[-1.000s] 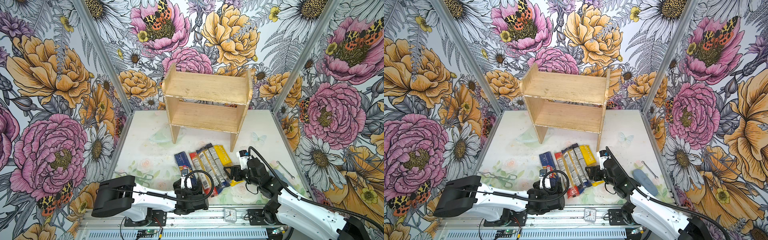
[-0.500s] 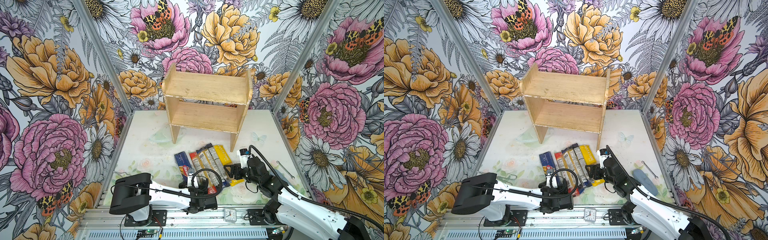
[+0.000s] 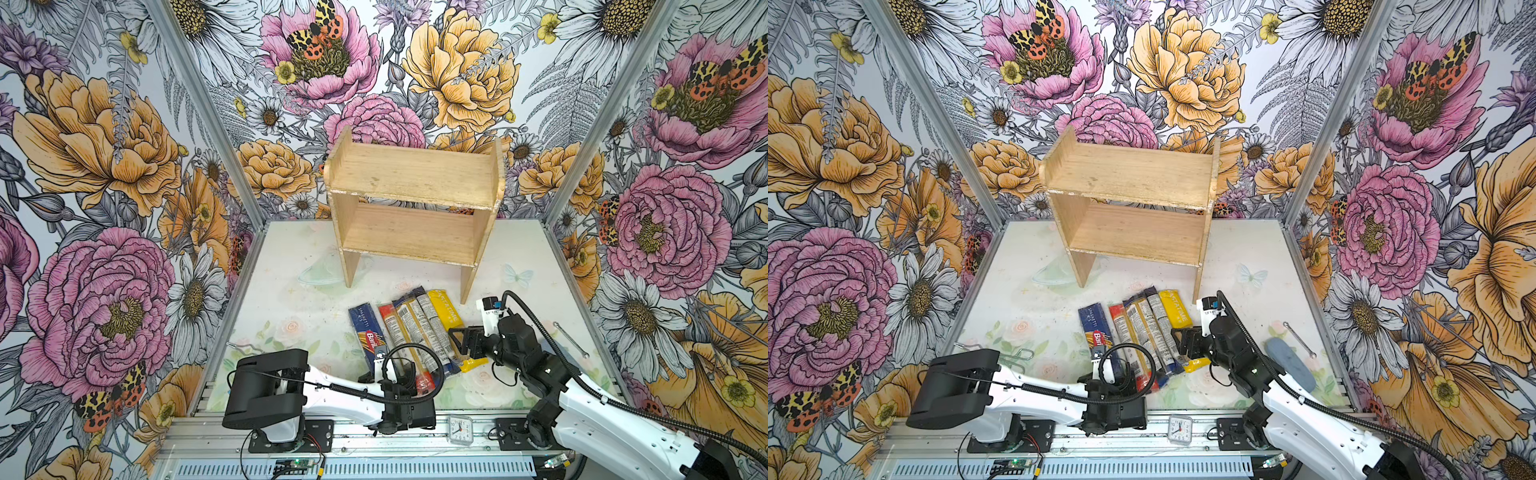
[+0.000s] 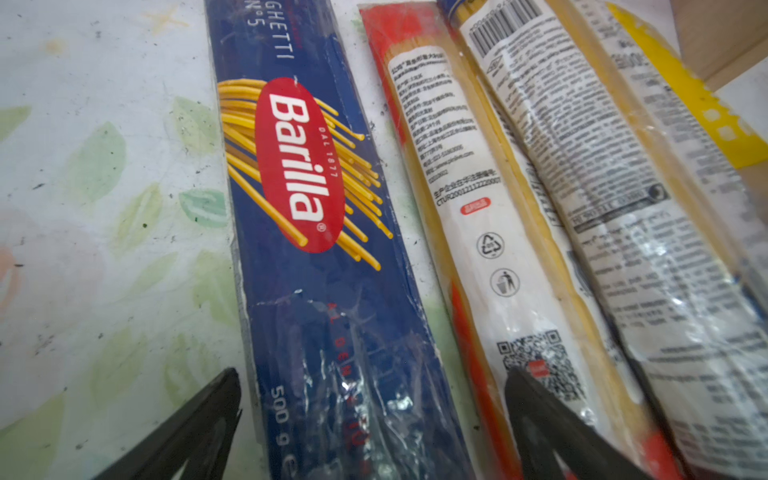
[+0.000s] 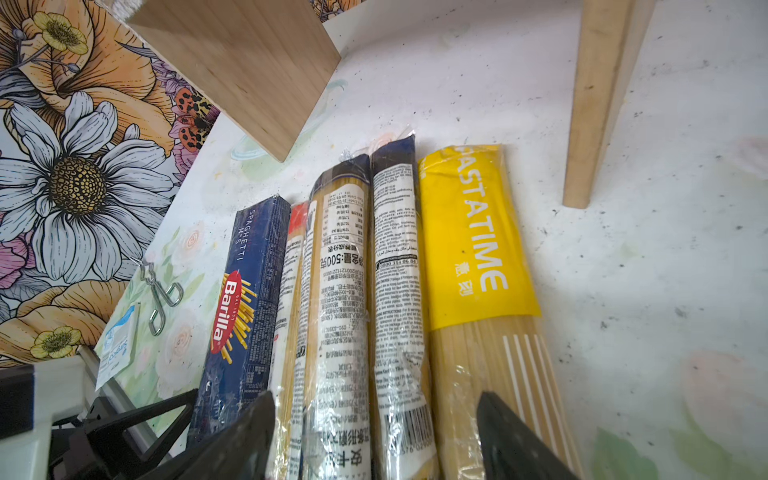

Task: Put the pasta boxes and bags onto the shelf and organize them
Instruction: 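Lower the left gripper and close it on the blue Barilla box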

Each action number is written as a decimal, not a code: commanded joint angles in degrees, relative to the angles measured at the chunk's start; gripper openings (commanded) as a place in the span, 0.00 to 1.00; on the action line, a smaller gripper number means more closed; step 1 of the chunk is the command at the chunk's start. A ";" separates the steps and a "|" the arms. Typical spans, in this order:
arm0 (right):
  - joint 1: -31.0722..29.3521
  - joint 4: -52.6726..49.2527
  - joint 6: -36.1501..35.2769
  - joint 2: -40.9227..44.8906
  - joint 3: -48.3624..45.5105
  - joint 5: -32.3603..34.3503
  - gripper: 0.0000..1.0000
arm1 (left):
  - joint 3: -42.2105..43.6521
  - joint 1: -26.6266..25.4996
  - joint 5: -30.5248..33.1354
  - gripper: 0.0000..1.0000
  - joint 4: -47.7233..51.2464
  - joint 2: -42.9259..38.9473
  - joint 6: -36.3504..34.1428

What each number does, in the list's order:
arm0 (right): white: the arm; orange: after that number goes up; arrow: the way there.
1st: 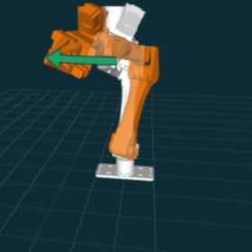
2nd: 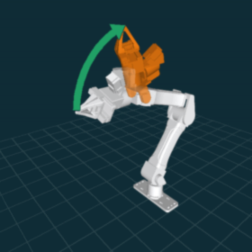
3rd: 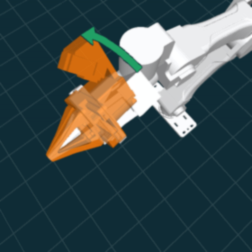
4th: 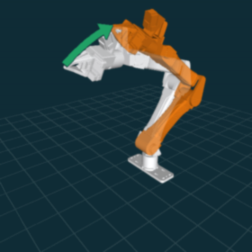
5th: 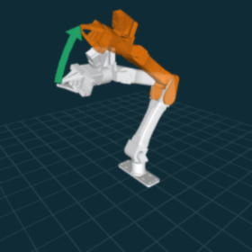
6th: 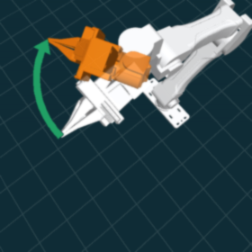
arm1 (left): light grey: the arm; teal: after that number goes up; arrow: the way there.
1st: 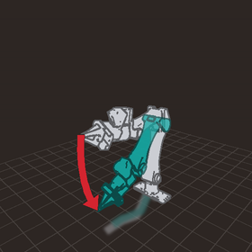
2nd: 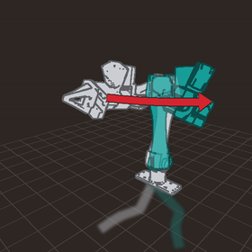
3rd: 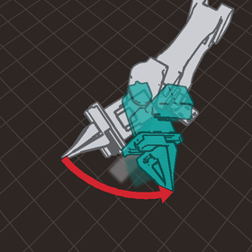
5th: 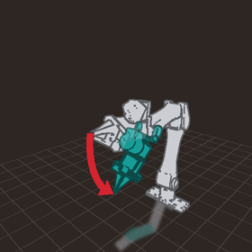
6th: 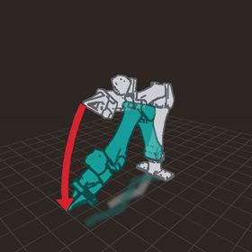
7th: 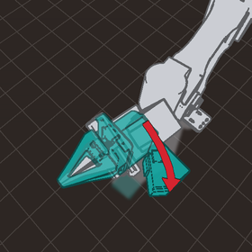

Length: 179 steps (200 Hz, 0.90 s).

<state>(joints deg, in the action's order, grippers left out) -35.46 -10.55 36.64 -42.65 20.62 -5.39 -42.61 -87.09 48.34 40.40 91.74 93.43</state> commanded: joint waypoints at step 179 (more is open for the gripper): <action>-0.57 0.27 -1.22 -2.25 1.60 4.07 0.76 | -1.69 6.94 -9.89 0.98 0.82 5.41 -2.27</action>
<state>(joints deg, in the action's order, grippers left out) -35.68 -10.52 36.40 -44.62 20.64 -2.70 -42.94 -80.68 43.16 41.28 94.91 93.17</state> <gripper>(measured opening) 0.761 0.978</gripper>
